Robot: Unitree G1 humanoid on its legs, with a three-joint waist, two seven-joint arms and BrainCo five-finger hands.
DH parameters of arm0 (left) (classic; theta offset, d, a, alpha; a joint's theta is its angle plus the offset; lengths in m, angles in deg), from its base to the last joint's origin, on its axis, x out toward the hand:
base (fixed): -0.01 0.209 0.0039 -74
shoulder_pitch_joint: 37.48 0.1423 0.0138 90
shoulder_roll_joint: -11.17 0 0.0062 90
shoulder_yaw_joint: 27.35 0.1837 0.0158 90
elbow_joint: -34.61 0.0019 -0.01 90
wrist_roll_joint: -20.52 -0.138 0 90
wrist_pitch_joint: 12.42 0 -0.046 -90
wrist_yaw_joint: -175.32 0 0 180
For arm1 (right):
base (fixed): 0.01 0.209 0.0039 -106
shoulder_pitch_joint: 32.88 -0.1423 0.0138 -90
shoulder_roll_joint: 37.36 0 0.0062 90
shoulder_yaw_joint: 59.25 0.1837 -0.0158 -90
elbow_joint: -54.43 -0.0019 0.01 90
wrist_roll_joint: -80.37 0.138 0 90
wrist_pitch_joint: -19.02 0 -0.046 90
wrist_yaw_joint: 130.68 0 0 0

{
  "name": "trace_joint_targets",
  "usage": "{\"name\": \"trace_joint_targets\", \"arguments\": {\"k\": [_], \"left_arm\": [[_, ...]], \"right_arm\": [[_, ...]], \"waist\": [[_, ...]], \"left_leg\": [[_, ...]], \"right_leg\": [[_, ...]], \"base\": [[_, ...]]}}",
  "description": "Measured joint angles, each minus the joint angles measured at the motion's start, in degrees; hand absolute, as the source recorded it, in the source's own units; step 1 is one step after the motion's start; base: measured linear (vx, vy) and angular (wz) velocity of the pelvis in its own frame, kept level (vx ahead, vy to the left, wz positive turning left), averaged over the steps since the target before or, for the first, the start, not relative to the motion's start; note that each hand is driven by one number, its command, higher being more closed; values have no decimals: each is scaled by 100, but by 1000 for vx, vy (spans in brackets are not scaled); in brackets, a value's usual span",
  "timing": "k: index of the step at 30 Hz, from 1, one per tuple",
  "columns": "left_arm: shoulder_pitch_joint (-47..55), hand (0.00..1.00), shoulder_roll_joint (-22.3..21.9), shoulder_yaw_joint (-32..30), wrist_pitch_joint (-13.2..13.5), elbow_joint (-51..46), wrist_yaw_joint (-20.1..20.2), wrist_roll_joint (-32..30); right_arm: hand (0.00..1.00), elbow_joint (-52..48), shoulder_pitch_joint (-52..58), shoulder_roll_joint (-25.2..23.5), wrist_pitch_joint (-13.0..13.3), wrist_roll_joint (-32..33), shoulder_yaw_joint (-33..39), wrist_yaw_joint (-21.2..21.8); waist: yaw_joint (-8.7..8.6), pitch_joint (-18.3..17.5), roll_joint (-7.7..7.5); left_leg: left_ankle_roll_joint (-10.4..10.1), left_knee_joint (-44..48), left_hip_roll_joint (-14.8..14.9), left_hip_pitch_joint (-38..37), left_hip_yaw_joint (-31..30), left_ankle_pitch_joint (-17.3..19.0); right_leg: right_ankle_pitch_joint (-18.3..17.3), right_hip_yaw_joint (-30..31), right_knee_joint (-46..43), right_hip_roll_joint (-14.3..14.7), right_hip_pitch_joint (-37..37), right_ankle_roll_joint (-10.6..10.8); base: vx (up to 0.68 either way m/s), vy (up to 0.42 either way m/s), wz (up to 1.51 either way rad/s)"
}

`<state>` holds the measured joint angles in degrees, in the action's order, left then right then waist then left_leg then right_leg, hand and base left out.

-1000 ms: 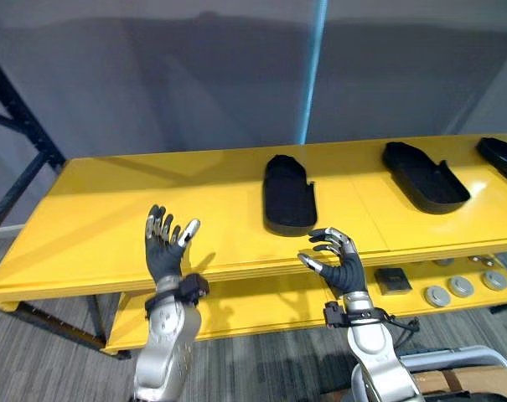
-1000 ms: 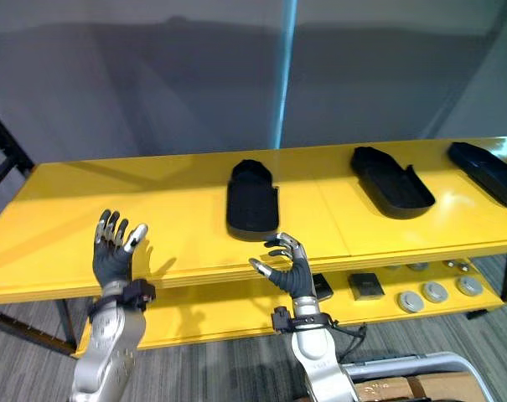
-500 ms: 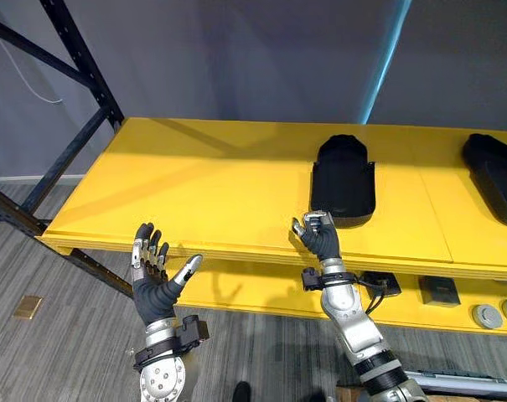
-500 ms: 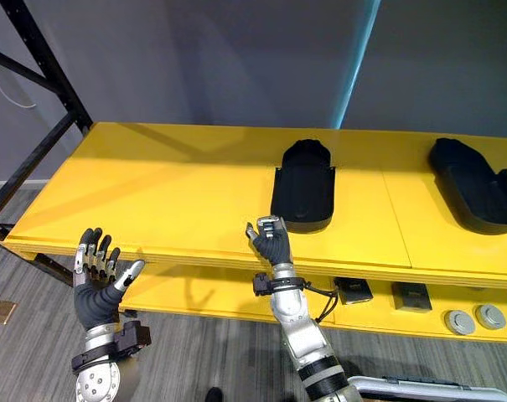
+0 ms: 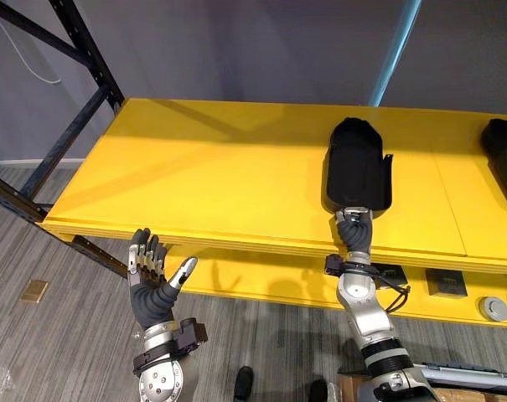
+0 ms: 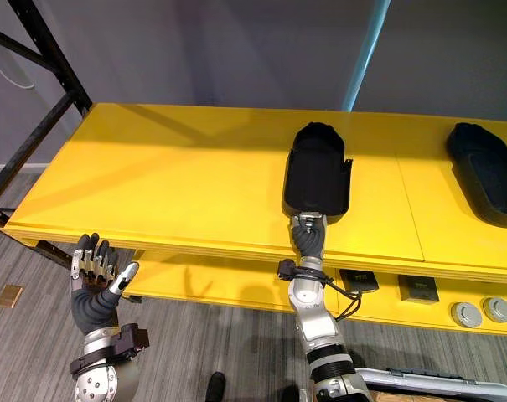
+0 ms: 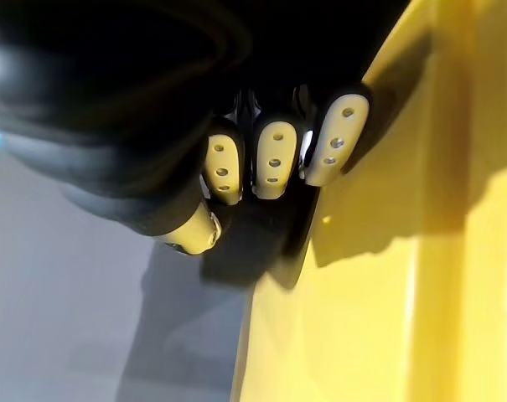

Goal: Walk over and take plastic housings, then place them on the shelf

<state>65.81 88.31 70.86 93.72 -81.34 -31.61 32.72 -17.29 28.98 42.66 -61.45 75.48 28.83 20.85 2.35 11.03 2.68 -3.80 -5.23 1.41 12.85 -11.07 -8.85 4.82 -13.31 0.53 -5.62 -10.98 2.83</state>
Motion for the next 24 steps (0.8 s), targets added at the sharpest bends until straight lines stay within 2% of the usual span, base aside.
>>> {"name": "trace_joint_targets", "arguments": {"k": [11, 18, 20, 23, 24], "left_arm": [[1, 0, -14, 3, 0, -60, 143, 113], [-11, 0, -50, 9, 2, -112, 144, 112], [-28, 0, -67, 10, 1, -111, 144, 110], [-100, 0, -66, 14, -11, -102, 144, 96], [-200, 0, -60, 23, -14, -98, 159, 63]], "right_arm": [[100, 542, -708, 143, -4, 10, 7, 99], [100, 428, -766, 203, 0, 9, 20, 103], [100, -101, -356, 167, -12, 8, 25, 148], [100, -1341, 898, -38, -10, -4, 24, 271], [100, -1949, 1540, -99, -3, -12, 8, 363]], "waist": [[3, 220, -1], [4, 259, -7], [4, 274, -16], [-39, 311, -76], [-150, 319, -105]], "left_leg": [[-6, -3, -11, 25, -34, -39], [6, 2, -35, 121, -53, -75], [10, 11, -38, 113, -53, -79], [10, 19, -33, -42, -21, -78], [8, 0, -30, -110, 5, -73]], "right_leg": [[-14, -24, -31, -15, -19, -22], [7, -41, -50, -41, -106, 1], [6, -53, -50, -47, -90, 1], [-6, -55, -43, -53, 61, 8], [-22, -46, -50, -55, 125, 13]], "base": [[-6, -6, 0], [-5, -10, 1], [13, -14, 2], [40, -37, 2], [30, -41, -4]]}}
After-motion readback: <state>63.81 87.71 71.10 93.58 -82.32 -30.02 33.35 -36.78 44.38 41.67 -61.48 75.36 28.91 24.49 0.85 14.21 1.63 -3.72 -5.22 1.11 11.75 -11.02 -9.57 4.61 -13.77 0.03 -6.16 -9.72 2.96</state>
